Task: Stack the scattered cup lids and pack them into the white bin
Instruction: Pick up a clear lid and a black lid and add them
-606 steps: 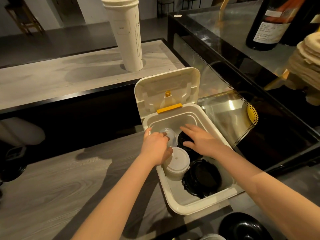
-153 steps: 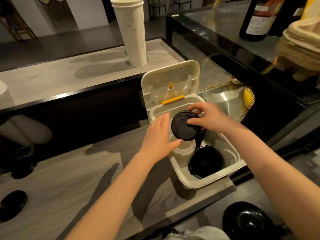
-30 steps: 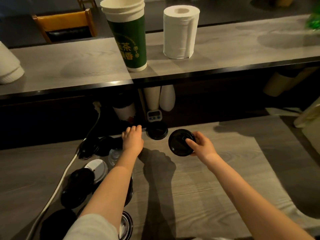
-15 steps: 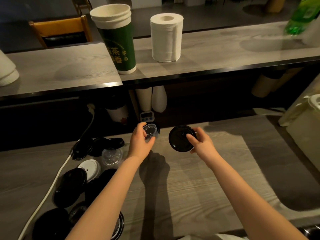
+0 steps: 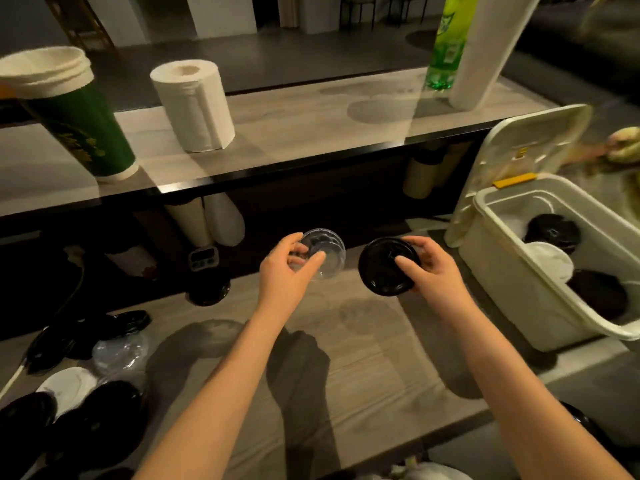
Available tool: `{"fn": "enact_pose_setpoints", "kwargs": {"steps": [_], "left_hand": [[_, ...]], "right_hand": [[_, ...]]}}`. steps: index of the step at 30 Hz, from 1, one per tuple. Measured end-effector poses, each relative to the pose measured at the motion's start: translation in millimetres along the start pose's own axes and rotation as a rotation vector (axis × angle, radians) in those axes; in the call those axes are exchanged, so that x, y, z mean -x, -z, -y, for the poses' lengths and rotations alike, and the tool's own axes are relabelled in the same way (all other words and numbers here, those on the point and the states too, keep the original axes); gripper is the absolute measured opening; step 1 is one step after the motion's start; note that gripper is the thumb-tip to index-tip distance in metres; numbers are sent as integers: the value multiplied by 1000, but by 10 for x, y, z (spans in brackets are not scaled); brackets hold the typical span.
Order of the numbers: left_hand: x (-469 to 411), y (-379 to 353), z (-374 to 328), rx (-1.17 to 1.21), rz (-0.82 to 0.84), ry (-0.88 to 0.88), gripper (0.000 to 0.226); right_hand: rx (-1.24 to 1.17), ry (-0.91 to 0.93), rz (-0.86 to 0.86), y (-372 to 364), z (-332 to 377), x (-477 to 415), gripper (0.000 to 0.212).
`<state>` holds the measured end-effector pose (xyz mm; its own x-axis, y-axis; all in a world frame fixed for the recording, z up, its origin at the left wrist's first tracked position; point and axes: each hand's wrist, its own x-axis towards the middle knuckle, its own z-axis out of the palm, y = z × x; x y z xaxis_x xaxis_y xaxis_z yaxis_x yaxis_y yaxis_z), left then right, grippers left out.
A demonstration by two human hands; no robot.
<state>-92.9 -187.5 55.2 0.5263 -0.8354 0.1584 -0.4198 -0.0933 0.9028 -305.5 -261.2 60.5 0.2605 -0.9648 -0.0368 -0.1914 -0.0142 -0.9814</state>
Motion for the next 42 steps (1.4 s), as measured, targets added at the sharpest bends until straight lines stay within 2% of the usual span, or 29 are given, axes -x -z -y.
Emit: {"fn": "enact_pose_setpoints", "kwargs": {"steps": [7,13,20,23,26,33,42], "left_hand": [[-32,-962,-587,15,-6,23,45],[-75,-1660,-938,22,6,40,46],[-139,-2320,-1194,20,-4,83,45],[-130,-2510,-1264,-6,19,81,45],[-133,-2634,-1323,-26,35,66,45],[-119,-2762,-1412,-67,41,64,46],[-23,-2828,-1456,-86,36,66,47]], "right_hand": [[10,36,-20,1087,-40,-317,34],[57,59,-10,1892,-125,-584,51],[127,91,-91,2762,-249,-1087,42],[245,25,-129,3066,-325,-1305,45],[494,-24,-136,3298,-442,-1516,49],[1000,-59,31,3242,-475,-1718,65],[1318,55,181,3102,-683,-1690,48]]}}
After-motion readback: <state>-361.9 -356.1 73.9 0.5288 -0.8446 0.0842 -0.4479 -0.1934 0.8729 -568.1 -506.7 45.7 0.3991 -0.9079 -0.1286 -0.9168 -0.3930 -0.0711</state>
